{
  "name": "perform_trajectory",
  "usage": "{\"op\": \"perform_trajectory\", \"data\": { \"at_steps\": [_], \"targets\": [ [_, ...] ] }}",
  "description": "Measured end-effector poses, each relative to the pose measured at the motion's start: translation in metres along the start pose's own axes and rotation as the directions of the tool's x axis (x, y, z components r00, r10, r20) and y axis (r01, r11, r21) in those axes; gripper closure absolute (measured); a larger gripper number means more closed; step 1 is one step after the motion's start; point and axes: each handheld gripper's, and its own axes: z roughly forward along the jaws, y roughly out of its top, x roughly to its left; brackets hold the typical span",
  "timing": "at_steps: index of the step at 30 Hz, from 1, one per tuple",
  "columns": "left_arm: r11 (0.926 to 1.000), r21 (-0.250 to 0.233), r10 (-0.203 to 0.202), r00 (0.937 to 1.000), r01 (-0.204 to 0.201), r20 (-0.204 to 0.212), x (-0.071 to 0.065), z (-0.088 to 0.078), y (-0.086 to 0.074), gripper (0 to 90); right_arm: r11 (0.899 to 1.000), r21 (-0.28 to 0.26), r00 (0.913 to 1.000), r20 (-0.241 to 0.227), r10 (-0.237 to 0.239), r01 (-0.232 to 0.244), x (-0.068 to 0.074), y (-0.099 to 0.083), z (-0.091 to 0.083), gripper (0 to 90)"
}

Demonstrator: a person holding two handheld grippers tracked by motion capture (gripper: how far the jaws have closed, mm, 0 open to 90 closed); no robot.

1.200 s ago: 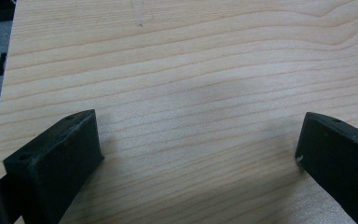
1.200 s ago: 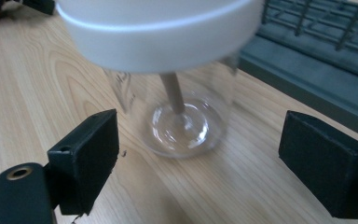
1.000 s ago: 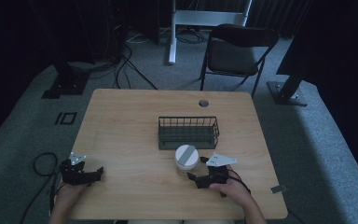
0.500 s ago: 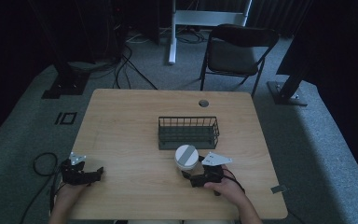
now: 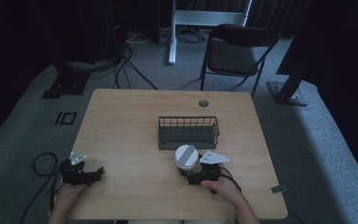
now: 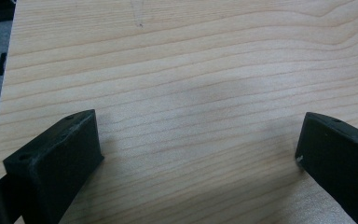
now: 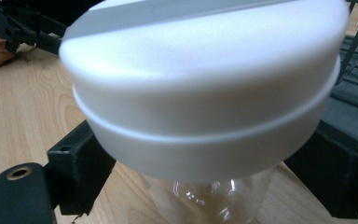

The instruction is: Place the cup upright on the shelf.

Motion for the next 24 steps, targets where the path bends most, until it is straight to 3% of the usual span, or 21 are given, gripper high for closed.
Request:
{"op": "perform_trajectory", "data": {
  "at_steps": [24],
  "targets": [
    [1.0000,0.000,0.000,1.0000,0.000,0.000,0.0000,0.0000,0.0000,0.1,1.000,-0.003,0.9991,0.041,-0.011,0.011,0.0042,0.0024,0.0094,15.6]
  ]
}}
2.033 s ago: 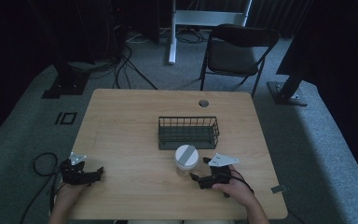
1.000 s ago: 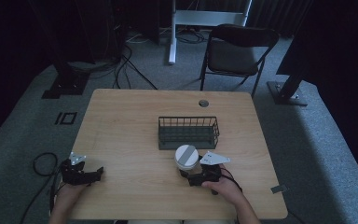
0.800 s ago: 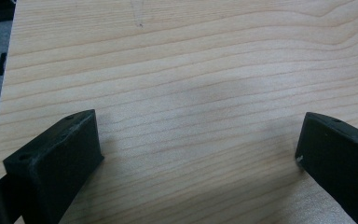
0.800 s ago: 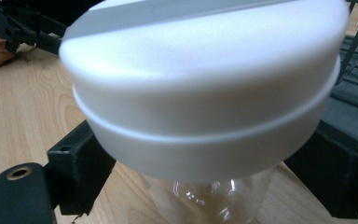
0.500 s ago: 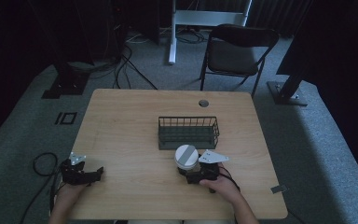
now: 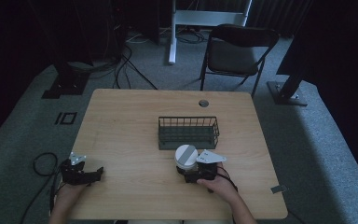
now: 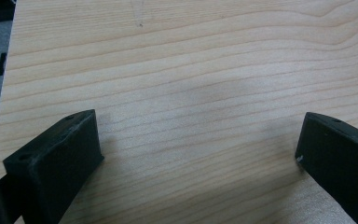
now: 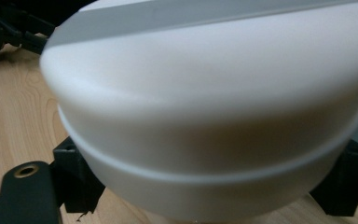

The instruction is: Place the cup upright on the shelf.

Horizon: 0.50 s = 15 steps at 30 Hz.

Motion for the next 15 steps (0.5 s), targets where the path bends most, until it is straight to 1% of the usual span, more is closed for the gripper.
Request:
{"op": "perform_trajectory", "data": {
  "at_steps": [4,5,6,7,12,13,15],
  "targets": [
    [1.0000,0.000,0.000,1.0000,0.000,0.000,0.0000,0.0000,0.0000,0.1,1.000,0.015,0.9999,0.009,-0.005,0.005,0.0007,0.0014,-0.0005,16.3],
    [1.0000,0.000,0.000,1.0000,0.000,0.000,0.0000,0.0000,0.0000,0.1,1.000,0.013,0.9996,0.017,-0.021,0.021,0.0015,0.0029,-0.0016,17.6],
    [1.0000,0.000,0.000,1.0000,0.000,0.000,0.0000,0.0000,0.0000,0.1,1.000,0.012,0.9996,0.020,-0.022,0.022,0.0018,0.0041,-0.0024,18.2],
    [1.0000,0.000,0.000,1.0000,0.000,0.000,0.0000,0.0000,0.0000,0.1,1.000,0.012,0.9995,0.026,-0.018,0.018,0.0017,0.0051,-0.0029,18.2],
    [1.0000,0.000,0.000,1.0000,0.000,0.000,0.0000,0.0000,0.0000,0.1,1.000,0.008,0.9996,0.024,-0.017,0.017,0.0012,0.0046,-0.0031,18.3],
    [1.0000,0.000,-0.001,1.0000,0.001,0.000,0.0000,0.0000,0.0000,0.1,1.000,0.006,0.9996,0.026,-0.007,0.007,0.0013,0.0046,-0.0031,18.2],
    [1.0000,0.000,-0.001,1.0000,0.001,0.000,0.0000,0.0000,0.0000,0.1,1.000,0.004,0.9997,0.025,-0.004,0.004,0.0015,0.0048,-0.0031,18.3]
  ]
}}
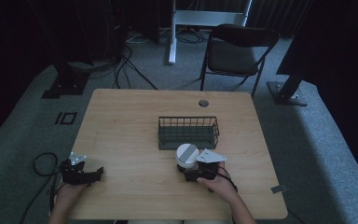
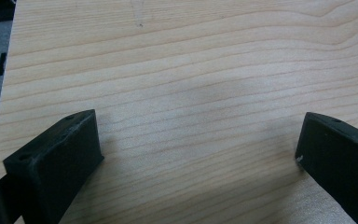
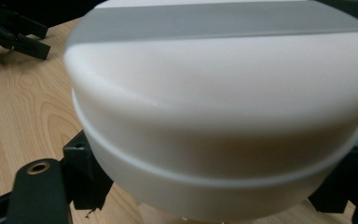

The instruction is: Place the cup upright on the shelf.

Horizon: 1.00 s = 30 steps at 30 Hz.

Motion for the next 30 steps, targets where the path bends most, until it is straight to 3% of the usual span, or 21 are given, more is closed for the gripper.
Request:
{"op": "perform_trajectory", "data": {
  "at_steps": [13,30],
  "targets": [
    [1.0000,0.000,0.001,1.0000,-0.001,0.000,0.000,0.000,0.000,0.2,1.000,-0.007,0.9993,-0.031,-0.019,0.018,0.006,0.012,-0.002,18.3],
    [1.0000,0.001,-0.001,1.0000,0.001,0.000,0.000,0.000,0.000,0.2,0.998,-0.051,0.9992,-0.011,-0.039,0.038,0.008,0.037,-0.006,18.3]
  ]
}}
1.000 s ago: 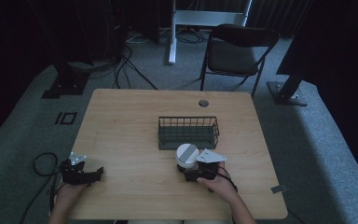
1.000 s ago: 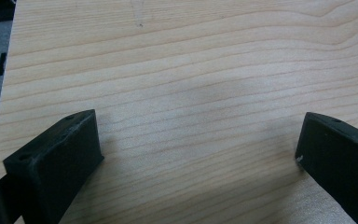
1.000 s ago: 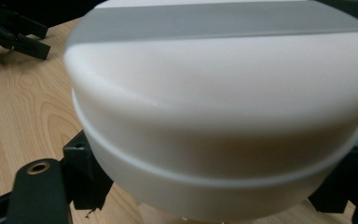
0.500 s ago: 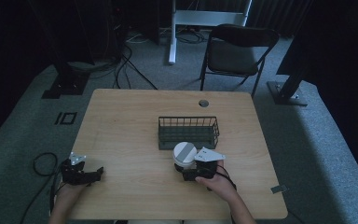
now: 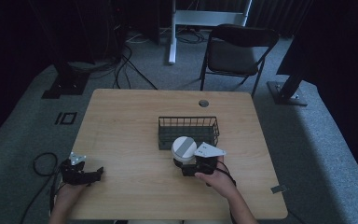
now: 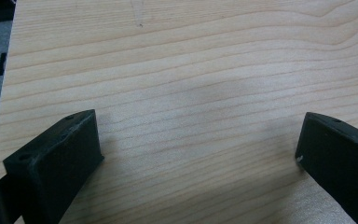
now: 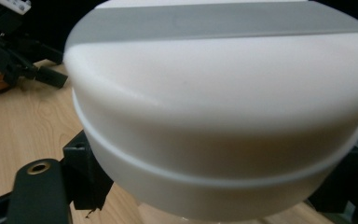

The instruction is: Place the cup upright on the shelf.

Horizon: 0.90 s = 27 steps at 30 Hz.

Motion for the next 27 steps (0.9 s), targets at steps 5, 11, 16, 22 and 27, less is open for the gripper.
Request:
{"op": "perform_trajectory", "data": {
  "at_steps": [5,11,16,22,27],
  "targets": [
    [1.0000,0.000,0.000,1.0000,0.000,0.000,0.000,0.000,0.000,0.1,1.000,-0.002,0.9999,-0.001,-0.010,0.010,0.001,0.006,-0.001,18.3],
    [1.0000,0.000,0.000,1.0000,0.000,0.000,0.000,0.000,0.000,0.1,1.000,-0.021,0.9998,0.005,-0.018,0.018,0.000,0.017,-0.002,18.3],
    [1.0000,0.000,0.000,1.0000,0.000,0.000,0.000,0.000,0.000,0.1,0.999,-0.044,0.9994,0.030,-0.018,0.020,-0.002,0.028,-0.003,18.3],
    [1.0000,0.000,0.000,1.0000,0.000,0.000,0.000,0.000,0.000,0.2,0.998,-0.069,0.9975,0.070,-0.009,0.014,-0.007,0.038,-0.003,18.3],
    [1.0000,-0.001,-0.001,1.0000,0.001,0.000,0.000,0.000,0.000,0.1,0.996,-0.086,0.9940,0.109,0.008,0.001,-0.013,0.047,-0.003,18.3]
  ]
}}
